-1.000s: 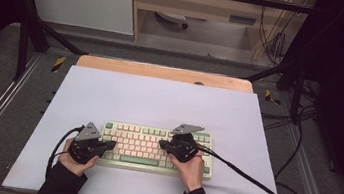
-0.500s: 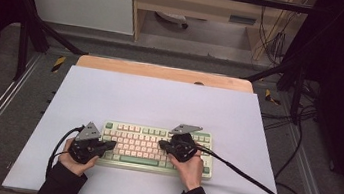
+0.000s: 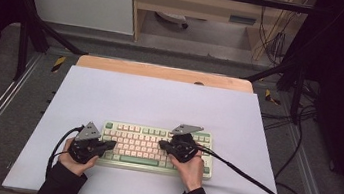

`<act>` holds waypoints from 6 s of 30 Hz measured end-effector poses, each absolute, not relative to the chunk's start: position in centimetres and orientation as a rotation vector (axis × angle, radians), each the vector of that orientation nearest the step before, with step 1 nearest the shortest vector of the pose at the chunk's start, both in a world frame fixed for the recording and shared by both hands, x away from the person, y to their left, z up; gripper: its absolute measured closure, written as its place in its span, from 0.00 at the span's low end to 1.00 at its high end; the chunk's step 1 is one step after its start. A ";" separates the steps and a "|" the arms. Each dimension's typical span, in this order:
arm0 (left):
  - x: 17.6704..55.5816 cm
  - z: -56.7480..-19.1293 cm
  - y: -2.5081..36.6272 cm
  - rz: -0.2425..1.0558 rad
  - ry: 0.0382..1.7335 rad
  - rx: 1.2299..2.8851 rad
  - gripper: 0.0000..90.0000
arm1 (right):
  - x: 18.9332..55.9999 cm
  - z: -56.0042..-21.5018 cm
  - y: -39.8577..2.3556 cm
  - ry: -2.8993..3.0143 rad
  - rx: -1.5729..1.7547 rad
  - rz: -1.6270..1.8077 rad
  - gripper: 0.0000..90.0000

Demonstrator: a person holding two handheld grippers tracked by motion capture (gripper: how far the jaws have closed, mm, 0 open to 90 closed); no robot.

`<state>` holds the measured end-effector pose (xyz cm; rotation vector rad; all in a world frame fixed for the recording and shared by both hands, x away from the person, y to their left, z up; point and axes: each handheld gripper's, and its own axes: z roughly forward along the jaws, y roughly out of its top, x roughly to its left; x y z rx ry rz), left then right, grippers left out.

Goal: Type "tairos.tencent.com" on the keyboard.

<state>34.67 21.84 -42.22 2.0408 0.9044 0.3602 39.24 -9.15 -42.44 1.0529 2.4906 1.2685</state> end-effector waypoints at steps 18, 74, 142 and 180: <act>34.6 -42.0 21.8 0.366 0.902 2.034 1.00 | 37.8 -39.8 -10.6 2.487 0.982 1.281 1.00; 35.5 -42.8 19.8 0.393 0.913 2.078 1.00 | 36.0 -41.5 -12.6 2.525 0.981 1.290 1.00; 34.9 -41.8 20.5 0.377 0.895 2.043 1.00 | 36.1 -41.7 -12.1 2.504 0.952 1.264 1.00; 37.6 -42.5 14.9 0.366 0.879 2.094 1.00 | 36.1 -41.6 -12.1 2.510 0.944 1.271 1.00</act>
